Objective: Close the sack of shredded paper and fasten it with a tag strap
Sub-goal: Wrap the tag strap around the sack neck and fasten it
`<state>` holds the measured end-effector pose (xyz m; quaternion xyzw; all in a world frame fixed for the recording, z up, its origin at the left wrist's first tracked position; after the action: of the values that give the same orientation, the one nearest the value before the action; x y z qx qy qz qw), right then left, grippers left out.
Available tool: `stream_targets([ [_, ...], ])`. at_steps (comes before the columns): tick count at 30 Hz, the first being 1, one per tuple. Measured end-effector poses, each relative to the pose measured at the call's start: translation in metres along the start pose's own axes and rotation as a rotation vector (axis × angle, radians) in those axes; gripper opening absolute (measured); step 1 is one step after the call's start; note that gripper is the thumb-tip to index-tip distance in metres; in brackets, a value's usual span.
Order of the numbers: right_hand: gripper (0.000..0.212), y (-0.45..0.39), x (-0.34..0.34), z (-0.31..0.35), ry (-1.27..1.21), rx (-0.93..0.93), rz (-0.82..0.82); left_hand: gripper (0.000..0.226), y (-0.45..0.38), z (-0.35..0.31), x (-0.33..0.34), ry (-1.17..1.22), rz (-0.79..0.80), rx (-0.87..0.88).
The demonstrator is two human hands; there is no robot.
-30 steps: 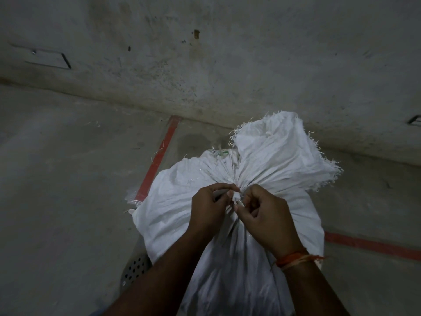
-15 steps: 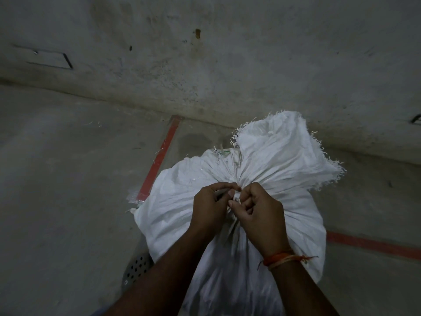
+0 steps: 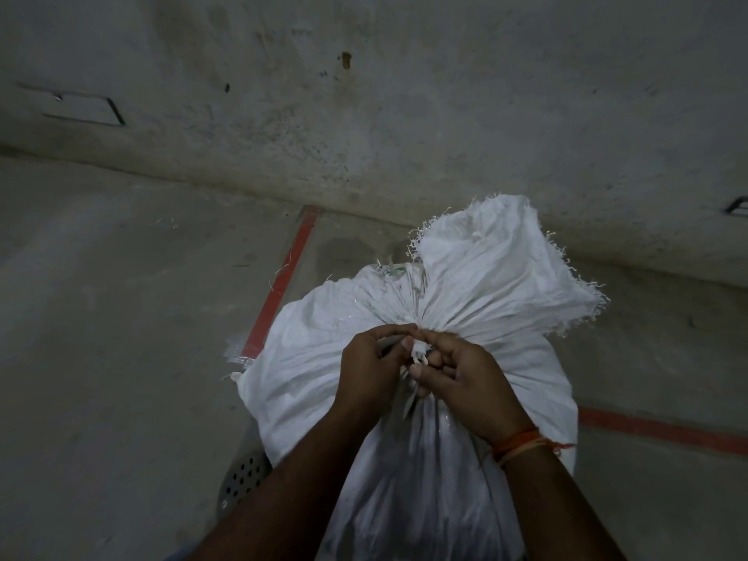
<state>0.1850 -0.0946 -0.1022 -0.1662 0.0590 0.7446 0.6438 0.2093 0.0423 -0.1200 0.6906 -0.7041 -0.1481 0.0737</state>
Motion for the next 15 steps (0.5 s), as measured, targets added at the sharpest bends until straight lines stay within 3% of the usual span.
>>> stream_targets([
  [6, 0.038, 0.002, -0.004, -0.006, -0.064, 0.061, -0.158, 0.018, -0.003, 0.003, 0.002, 0.005, 0.003, -0.03],
  [9, 0.028, 0.004, -0.004, -0.01, -0.089, 0.084, -0.187, 0.019, -0.002, 0.004, 0.003, 0.033, 0.031, -0.055],
  [15, 0.026, 0.004, -0.002, -0.011, -0.075, 0.057, -0.212, 0.021, -0.004, 0.008, 0.004, 0.088, 0.09, -0.093],
])
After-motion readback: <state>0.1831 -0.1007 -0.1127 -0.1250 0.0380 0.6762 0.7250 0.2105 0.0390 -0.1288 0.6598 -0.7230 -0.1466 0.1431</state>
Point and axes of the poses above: each hand's wrist, its own y-axis away from the middle knuckle, its own x-axis out of the palm, z = x × y, the point moved 9 cm from there along -y, towards the middle knuckle, and after that the axes turned 13 degrees about -x, right-handed, at the moved point
